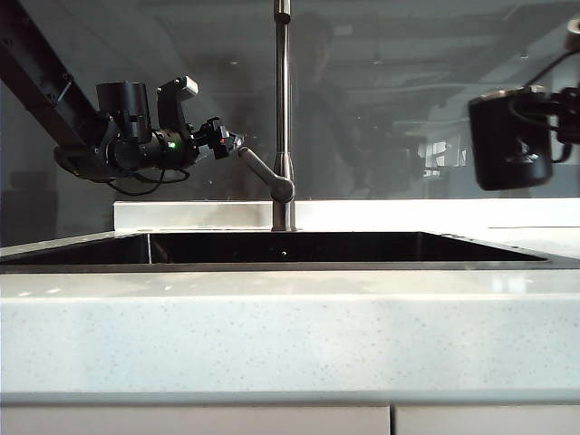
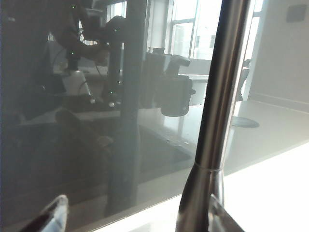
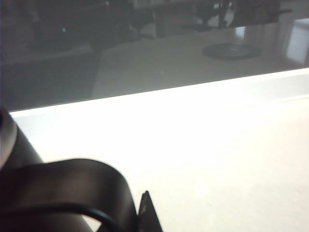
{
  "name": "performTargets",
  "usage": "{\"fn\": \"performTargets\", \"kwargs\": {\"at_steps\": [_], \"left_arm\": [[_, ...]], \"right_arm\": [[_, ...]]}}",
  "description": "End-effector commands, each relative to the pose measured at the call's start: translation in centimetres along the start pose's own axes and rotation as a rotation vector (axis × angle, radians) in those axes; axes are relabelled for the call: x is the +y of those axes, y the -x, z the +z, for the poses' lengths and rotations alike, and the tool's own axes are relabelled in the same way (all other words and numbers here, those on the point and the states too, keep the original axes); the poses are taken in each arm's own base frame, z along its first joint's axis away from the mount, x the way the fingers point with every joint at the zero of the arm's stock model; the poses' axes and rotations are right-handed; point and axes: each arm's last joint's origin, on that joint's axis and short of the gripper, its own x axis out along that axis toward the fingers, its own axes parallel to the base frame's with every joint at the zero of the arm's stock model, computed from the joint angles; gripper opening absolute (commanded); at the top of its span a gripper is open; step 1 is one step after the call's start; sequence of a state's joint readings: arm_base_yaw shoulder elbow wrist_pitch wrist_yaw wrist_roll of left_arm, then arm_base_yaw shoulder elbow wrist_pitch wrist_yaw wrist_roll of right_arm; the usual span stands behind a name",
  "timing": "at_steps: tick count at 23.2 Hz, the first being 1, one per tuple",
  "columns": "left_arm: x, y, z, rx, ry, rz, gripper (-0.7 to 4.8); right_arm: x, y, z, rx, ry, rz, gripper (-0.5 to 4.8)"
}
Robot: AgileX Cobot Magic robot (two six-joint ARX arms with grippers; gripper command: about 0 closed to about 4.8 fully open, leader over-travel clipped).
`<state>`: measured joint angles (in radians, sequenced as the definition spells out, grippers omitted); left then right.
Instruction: Pick up the mug next to the sink, go to the faucet to get some water, pour the water into the sink, and finally put the mug back to its place.
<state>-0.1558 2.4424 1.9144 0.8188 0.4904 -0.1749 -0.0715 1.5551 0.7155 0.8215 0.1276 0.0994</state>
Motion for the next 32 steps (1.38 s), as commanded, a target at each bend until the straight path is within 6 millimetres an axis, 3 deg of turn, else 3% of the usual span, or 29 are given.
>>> {"fn": "performTargets", "kwargs": {"at_steps": [1,21,32], "left_arm": [[-0.1,-0.1,0.5,-0.017,-0.009,-0.006,3.68],[-0.1,-0.1,0.4,-0.017,-0.008,-0.007,3.68],[-0.1,-0.1,0.5,-0.017,-0.009,-0.006,3.68]], "right_arm": [[-1.0,0.5,0.3,-0.073,-0.019,-0.019,-0.01],[-1.5,-0.6,-3.7,-0.023,-0.028,0.069,-0.01],[-1.6,-0.8,-4.6,0.01,-0.033,0.065,-0.01]]}}
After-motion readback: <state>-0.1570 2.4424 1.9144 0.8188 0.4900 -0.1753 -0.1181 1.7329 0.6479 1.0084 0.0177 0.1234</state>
